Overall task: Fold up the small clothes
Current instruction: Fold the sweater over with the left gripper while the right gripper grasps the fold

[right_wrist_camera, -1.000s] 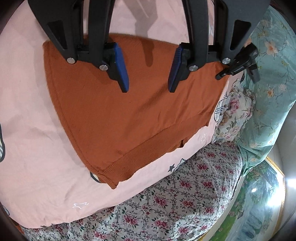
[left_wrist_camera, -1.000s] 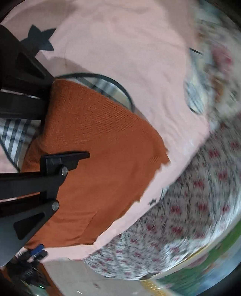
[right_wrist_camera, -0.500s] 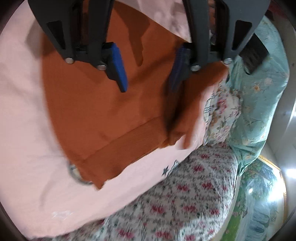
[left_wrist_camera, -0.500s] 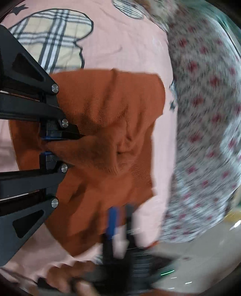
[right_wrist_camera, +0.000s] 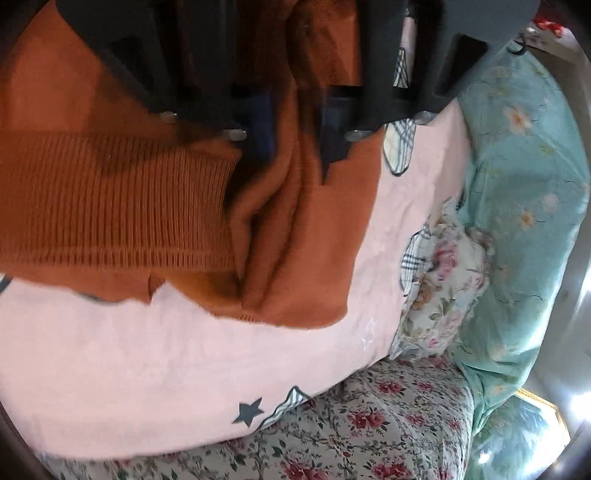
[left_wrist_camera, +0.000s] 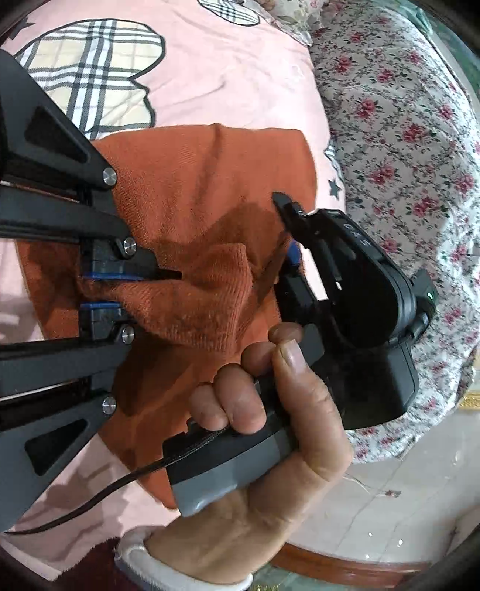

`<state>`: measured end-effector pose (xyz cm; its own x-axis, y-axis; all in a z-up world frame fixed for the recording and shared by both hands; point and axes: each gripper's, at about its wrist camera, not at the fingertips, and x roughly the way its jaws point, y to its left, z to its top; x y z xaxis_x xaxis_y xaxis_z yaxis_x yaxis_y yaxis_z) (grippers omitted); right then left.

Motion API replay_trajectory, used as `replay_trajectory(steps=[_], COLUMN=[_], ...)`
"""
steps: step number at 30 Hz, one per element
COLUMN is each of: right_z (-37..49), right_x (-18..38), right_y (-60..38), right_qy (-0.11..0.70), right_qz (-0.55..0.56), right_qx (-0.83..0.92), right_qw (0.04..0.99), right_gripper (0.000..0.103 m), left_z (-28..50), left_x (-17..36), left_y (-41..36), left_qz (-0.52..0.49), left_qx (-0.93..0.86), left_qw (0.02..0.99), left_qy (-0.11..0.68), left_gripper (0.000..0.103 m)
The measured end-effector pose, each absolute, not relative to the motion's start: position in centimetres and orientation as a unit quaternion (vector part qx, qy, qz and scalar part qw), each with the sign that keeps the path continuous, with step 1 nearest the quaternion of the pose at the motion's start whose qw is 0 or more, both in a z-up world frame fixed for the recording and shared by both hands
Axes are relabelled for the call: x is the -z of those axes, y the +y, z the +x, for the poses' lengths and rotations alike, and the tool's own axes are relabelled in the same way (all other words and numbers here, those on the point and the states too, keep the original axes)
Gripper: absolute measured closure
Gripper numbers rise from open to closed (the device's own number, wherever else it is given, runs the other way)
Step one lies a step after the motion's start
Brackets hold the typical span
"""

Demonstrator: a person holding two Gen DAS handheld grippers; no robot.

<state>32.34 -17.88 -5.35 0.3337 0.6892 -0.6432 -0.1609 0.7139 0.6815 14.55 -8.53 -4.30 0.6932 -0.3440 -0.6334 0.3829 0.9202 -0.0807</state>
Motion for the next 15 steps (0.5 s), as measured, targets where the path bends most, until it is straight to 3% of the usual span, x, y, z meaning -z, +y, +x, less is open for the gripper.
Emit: replay_trajectory(steps=[8,15], right_z=[25.4,23.1], right_x=[-1.7,3.8], right_y=[-26.6,-34.3], right_qy=[0.395,0.443], right_qz=[0.258,0.286], right_qx=[-0.247,-0.146], right_qw=[0.846,0.837], right_gripper=[0.088,0.088], left_z=[12.3,13.1], left_x=[-0.1,3.9], left_y=[-13.7,-20.7], left_qz=[0.014,0.018], left_qx=[0.300,0.343], left_qw=[0.904,0.863], left_qy=[0.305,0.370], left_gripper=[0.097,0.097])
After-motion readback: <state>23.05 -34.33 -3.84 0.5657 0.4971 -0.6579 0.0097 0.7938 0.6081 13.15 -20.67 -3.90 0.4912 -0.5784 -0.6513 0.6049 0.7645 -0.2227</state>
